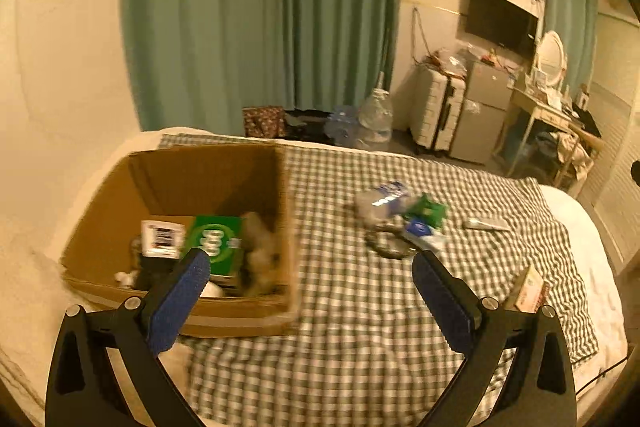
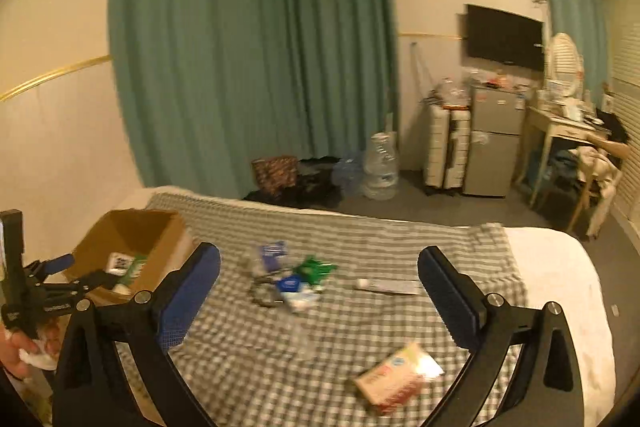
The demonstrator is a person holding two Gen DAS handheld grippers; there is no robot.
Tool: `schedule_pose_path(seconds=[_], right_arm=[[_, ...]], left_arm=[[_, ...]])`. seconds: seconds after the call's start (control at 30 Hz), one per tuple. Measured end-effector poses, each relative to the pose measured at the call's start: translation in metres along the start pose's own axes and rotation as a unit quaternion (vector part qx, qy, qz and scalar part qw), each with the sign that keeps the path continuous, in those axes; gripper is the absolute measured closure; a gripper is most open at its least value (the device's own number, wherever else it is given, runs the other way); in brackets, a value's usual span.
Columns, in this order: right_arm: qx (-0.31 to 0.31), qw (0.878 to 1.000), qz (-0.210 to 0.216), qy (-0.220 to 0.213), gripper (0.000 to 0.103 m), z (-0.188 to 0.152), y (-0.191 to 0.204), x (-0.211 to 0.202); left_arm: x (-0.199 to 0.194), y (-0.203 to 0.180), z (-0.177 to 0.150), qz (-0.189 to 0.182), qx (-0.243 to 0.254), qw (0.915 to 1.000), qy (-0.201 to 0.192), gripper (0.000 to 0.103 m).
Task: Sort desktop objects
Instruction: 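Grasp the blue tissue pack with left tool while right grasps the toothpaste tube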
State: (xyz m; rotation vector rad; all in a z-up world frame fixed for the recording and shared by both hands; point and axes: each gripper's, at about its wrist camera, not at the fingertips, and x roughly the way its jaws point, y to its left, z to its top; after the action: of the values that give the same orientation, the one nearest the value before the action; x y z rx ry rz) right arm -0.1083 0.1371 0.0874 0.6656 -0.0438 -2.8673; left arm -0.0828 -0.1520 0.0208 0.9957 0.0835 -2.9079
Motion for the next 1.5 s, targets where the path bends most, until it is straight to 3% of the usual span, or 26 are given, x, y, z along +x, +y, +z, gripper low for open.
schedule_pose_path(seconds=[0.13, 0.43, 0.53, 0.67, 0.83, 0.93, 1.07, 1.27, 1.37, 1.43, 1.47, 1.5], right_arm=[[-0.009, 1.000, -0.029, -0.001, 0.003, -0.028, -0.027, 0.005], [-0.024, 0.999, -0.018, 0.043, 0.003, -0.074, -0.063, 0.070], [-0.031, 0.998, -0.035, 0.042, 0.003, -0.078, -0.080, 0.101], [-0.029, 0.997, -0.031, 0.057, 0.003, -0.081, -0.095, 0.147], [-0.049, 0.994, -0.004, 0.096, 0.003, -0.092, -0.101, 0.205], [-0.095, 0.989, 0.008, 0.112, 0.003, -0.102, -0.087, 0.230], [-0.142, 0.980, 0.031, 0.139, 0.003, -0.112, -0.073, 0.262], [-0.185, 0.964, 0.012, 0.192, 0.004, -0.120, -0.061, 0.305], [-0.183, 0.959, 0.007, 0.218, 0.005, -0.122, -0.063, 0.319], [-0.175, 0.955, 0.012, 0.240, 0.012, -0.123, -0.067, 0.327], [-0.164, 0.951, 0.014, 0.260, 0.028, -0.125, -0.071, 0.334], [-0.152, 0.951, 0.019, 0.269, 0.031, -0.126, -0.076, 0.337]], left_arm=[[0.028, -0.047, -0.006, -0.010, 0.008, 0.9998, 0.015, 0.000], [0.126, -0.126, -0.007, -0.034, 0.023, 0.9985, 0.037, 0.000], [0.169, -0.138, -0.010, -0.022, -0.005, 0.9972, 0.071, 0.000], [0.214, -0.148, -0.020, -0.017, -0.031, 0.9956, 0.086, 0.000], [0.258, -0.159, -0.033, -0.021, 0.001, 0.9934, 0.113, 0.000], [0.265, -0.165, -0.033, -0.017, 0.045, 0.9941, 0.097, 0.000], [0.273, -0.165, -0.029, -0.033, 0.064, 0.9934, 0.089, 0.000], [0.293, -0.170, -0.027, -0.051, 0.083, 0.9884, 0.116, 0.000], [0.298, -0.169, -0.029, -0.064, 0.081, 0.9866, 0.126, 0.014], [0.295, -0.166, -0.028, -0.069, 0.076, 0.9872, 0.121, 0.021], [0.293, -0.166, -0.027, -0.072, 0.075, 0.9871, 0.122, 0.021], [0.292, -0.164, -0.027, -0.074, 0.072, 0.9872, 0.121, 0.022]])
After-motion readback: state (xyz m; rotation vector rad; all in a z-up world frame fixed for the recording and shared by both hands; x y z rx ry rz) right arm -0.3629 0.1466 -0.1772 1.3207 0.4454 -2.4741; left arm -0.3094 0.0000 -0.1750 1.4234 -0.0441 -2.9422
